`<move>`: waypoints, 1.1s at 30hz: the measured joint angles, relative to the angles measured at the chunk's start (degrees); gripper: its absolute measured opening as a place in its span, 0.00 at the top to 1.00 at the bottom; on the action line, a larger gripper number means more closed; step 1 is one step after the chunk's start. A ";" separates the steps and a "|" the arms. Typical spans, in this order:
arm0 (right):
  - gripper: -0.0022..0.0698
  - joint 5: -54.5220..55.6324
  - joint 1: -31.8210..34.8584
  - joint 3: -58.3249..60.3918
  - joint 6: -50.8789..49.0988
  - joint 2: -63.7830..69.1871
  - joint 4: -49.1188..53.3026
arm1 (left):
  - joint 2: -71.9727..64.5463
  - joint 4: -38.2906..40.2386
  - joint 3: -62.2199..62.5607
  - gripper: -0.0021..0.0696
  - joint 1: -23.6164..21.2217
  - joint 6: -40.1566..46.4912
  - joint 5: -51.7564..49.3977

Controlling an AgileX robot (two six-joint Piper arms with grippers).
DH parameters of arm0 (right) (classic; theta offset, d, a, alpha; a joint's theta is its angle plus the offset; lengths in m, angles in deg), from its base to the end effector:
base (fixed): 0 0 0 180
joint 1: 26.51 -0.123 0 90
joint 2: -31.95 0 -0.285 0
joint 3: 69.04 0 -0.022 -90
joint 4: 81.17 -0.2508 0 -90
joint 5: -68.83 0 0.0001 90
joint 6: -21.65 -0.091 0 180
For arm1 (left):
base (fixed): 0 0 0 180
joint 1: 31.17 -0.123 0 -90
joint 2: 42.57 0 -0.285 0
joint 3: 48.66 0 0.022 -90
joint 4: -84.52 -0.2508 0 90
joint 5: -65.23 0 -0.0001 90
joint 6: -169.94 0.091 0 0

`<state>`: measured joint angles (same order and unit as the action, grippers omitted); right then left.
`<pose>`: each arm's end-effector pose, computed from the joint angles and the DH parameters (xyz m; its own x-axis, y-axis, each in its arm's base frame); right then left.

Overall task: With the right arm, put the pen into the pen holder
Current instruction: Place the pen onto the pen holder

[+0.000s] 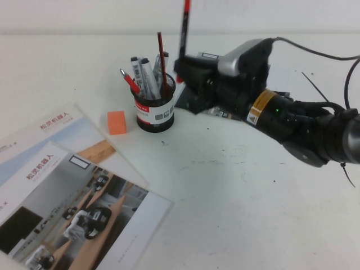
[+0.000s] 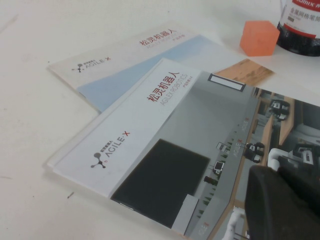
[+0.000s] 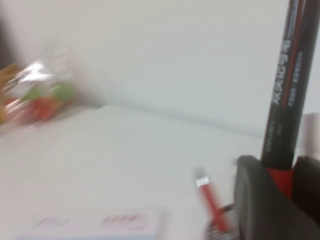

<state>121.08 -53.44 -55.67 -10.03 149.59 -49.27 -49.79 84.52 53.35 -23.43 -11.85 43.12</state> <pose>0.3555 0.2232 0.2370 -0.0457 0.1681 -0.9847 -0.7869 0.6012 0.1391 0.0517 -0.0070 0.1745 -0.2991 0.0091 -0.9542 0.1254 0.9917 -0.0298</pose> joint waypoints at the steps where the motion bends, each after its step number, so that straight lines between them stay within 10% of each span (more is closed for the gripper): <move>1: 0.82 0.63 0.22 -0.23 -1.17 0.08 2.96 | 0.00 0.00 0.00 0.97 0.00 0.00 0.00; 13: 0.82 -4.55 0.59 -10.35 -2.85 3.71 10.50 | 0.00 0.00 0.00 0.97 0.00 0.00 0.00; 33: 0.82 -14.86 -3.43 -21.04 11.62 16.21 -12.42 | 0.00 0.00 0.00 0.97 0.00 0.00 0.00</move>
<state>106.23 -56.86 -76.70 1.59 165.80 -61.69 -49.79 84.52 53.35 -23.43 -11.85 43.12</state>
